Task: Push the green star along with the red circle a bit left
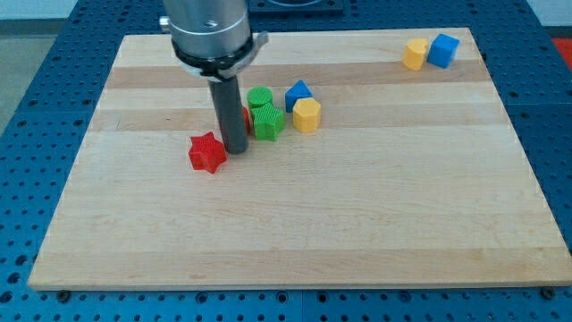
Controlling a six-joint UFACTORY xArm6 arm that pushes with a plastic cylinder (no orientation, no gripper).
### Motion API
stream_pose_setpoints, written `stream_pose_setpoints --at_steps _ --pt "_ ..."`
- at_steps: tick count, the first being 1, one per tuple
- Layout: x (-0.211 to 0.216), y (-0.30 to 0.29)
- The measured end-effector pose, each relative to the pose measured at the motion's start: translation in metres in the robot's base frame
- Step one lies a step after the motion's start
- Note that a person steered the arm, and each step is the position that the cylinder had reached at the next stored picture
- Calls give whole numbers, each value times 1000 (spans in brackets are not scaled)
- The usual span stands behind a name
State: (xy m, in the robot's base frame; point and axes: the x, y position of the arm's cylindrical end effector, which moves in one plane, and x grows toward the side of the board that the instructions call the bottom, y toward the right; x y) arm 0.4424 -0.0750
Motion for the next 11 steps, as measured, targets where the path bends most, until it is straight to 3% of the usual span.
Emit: stream_pose_setpoints --at_steps 3,6,8,11 --pt "-3 60" --pt "-23 56" --pt "-30 20" --pt "-41 56"
